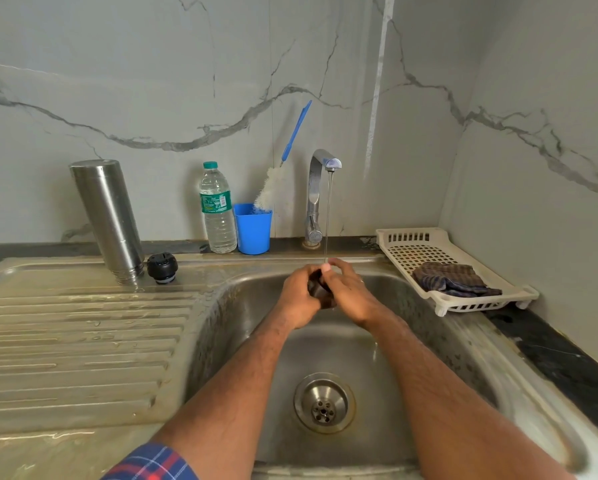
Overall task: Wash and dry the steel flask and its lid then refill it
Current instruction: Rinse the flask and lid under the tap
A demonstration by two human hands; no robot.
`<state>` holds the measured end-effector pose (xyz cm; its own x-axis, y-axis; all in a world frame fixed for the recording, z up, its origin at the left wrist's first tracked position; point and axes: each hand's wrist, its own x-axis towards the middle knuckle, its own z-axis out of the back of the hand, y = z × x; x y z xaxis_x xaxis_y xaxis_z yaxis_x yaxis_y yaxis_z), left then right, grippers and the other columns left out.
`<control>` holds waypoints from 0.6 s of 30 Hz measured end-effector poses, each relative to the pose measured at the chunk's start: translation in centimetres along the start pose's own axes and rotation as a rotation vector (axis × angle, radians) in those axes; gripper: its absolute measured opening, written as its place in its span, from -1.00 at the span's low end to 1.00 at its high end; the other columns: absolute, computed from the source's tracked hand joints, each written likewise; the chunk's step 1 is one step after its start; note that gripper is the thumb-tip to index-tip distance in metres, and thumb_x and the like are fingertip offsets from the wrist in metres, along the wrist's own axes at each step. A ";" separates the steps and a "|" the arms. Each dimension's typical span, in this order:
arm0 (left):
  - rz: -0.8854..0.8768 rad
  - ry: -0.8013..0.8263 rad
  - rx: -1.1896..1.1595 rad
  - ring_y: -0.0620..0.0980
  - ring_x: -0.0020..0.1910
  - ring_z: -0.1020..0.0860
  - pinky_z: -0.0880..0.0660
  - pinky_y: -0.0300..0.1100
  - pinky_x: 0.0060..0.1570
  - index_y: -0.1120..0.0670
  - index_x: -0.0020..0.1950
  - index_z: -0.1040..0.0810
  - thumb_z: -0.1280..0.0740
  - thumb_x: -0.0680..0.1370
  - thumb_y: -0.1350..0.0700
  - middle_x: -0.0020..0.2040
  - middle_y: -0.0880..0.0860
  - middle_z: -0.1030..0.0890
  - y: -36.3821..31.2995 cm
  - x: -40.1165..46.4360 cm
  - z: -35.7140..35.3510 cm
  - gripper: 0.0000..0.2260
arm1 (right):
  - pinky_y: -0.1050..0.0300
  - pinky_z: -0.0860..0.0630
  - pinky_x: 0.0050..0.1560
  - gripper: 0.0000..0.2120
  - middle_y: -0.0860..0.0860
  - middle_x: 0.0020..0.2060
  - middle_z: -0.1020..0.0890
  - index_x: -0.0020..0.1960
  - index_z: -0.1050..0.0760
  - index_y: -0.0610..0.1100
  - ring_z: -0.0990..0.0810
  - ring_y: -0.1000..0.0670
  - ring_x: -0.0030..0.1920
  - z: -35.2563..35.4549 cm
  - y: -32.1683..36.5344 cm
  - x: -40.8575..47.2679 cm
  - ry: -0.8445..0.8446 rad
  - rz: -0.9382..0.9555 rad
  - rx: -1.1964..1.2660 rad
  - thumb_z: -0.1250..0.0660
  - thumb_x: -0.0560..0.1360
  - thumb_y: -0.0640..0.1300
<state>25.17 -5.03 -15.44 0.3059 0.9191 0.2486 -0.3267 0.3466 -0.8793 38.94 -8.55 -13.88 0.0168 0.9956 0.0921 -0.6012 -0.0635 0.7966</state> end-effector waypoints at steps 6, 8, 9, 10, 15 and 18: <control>0.060 0.031 0.000 -0.17 0.03 -0.59 -0.49 -0.38 -0.08 0.07 0.27 -0.53 -0.60 0.41 0.15 0.05 -0.09 -0.61 -0.5 -0.4 -0.1 -0.53 | -0.30 -0.25 0.50 -0.19 -0.07 0.52 -0.30 0.43 -0.46 -0.10 -0.31 -0.16 0.50 -0.2 0.2 0.7 -0.150 -0.153 -0.093 0.18 0.58 0.44; 0.059 0.076 0.005 -0.12 0.10 -0.60 -0.49 -0.39 -0.06 0.09 0.32 -0.52 -0.57 0.45 0.17 0.09 -0.08 -0.61 -0.4 -0.3 -0.3 -0.52 | -0.32 -0.09 0.56 -0.30 0.08 0.63 -0.04 0.48 -0.45 -0.02 -0.06 -0.16 0.60 -0.2 0.6 0.1 -0.028 -0.042 -0.081 0.14 0.63 0.37; 0.072 0.062 -0.004 -0.11 0.10 -0.59 -0.49 -0.39 -0.06 0.08 0.33 -0.51 -0.57 0.45 0.17 0.10 -0.07 -0.61 -0.3 -0.3 -0.1 -0.52 | -0.28 -0.12 0.55 -0.34 0.10 0.62 -0.05 0.49 -0.43 -0.01 -0.08 -0.14 0.59 -0.1 0.3 0.2 0.013 -0.008 -0.043 0.11 0.65 0.35; 0.095 0.030 -0.026 -0.13 0.07 -0.59 -0.50 -0.36 -0.06 0.06 0.31 -0.50 -0.57 0.45 0.17 0.10 -0.06 -0.60 -0.3 -0.3 0.2 -0.52 | -0.19 -0.22 0.51 -0.36 0.05 0.59 -0.17 0.50 -0.41 -0.03 -0.21 -0.10 0.53 0.2 0.5 -0.1 0.024 0.004 0.018 0.07 0.65 0.34; 0.091 -0.008 -0.054 -0.13 0.05 -0.59 -0.55 -0.30 -0.02 0.06 0.28 -0.51 -0.61 0.40 0.15 0.12 -0.02 -0.61 0.1 -0.5 0.4 -0.50 | -0.10 -0.39 0.37 -0.33 -0.04 0.16 -0.54 0.30 -0.51 -0.13 -0.50 -0.04 0.23 0.1 0.5 0.5 -0.094 -0.138 -0.060 0.08 0.64 0.36; 0.058 0.035 -0.055 0.02 0.11 -0.61 -0.63 -0.12 0.10 0.10 0.28 -0.51 -0.51 0.44 0.33 0.13 0.03 -0.61 0.3 -0.5 0.0 -0.55 | 0.11 -0.42 0.23 -0.69 -0.03 0.22 -0.46 0.14 -0.52 -0.03 -0.45 -0.07 0.28 -0.6 0.1 0.5 0.020 0.040 -0.183 -0.16 0.67 0.17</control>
<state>24.91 -5.36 -15.86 0.3189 0.9300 0.1827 -0.2956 0.2808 -0.9131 38.38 -8.06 -14.07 -0.0246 0.9938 0.1080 -0.7361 -0.0911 0.6707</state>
